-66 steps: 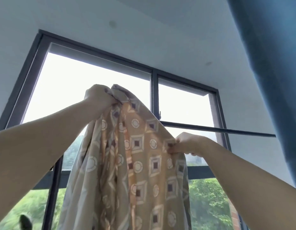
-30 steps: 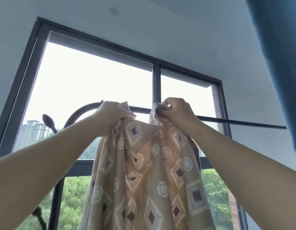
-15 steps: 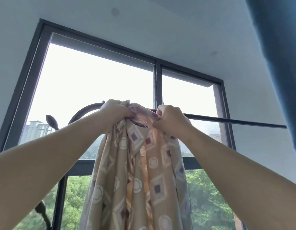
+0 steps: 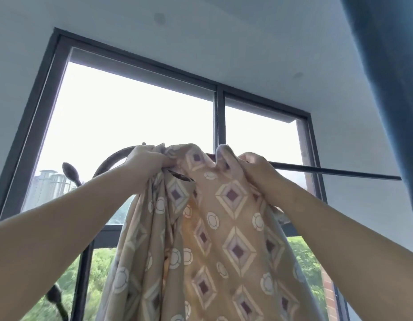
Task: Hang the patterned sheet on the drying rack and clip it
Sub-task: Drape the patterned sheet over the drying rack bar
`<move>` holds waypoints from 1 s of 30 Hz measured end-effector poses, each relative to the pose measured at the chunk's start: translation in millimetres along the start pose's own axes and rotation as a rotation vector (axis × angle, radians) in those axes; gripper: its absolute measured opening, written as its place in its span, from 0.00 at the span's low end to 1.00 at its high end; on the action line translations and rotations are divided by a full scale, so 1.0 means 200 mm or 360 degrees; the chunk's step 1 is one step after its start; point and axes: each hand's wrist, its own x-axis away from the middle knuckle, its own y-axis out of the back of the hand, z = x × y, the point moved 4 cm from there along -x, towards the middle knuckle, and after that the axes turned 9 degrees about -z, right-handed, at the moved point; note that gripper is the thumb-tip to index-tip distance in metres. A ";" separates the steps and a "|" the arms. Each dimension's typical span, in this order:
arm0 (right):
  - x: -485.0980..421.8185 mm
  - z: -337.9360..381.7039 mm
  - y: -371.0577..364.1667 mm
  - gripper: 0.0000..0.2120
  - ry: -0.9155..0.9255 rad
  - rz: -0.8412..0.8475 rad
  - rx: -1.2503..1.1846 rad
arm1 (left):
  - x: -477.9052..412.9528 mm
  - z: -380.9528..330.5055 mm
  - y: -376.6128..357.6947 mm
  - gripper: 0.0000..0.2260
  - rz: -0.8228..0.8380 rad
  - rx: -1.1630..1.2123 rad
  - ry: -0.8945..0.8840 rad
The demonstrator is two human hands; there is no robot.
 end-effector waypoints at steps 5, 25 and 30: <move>0.03 0.02 -0.19 0.29 -0.0294 0.0693 -0.0395 | 0.06 -0.02 -0.13 0.07 0.0284 0.0189 0.0082; 0.05 -0.04 0.04 0.20 -0.0286 0.0175 -0.0238 | 0.10 0.05 -0.16 0.11 0.0407 -0.0519 -0.0245; 0.12 -0.02 -0.11 0.24 -0.0270 0.0654 -0.0115 | 0.17 -0.05 -0.32 0.14 0.0608 -0.0459 -0.0448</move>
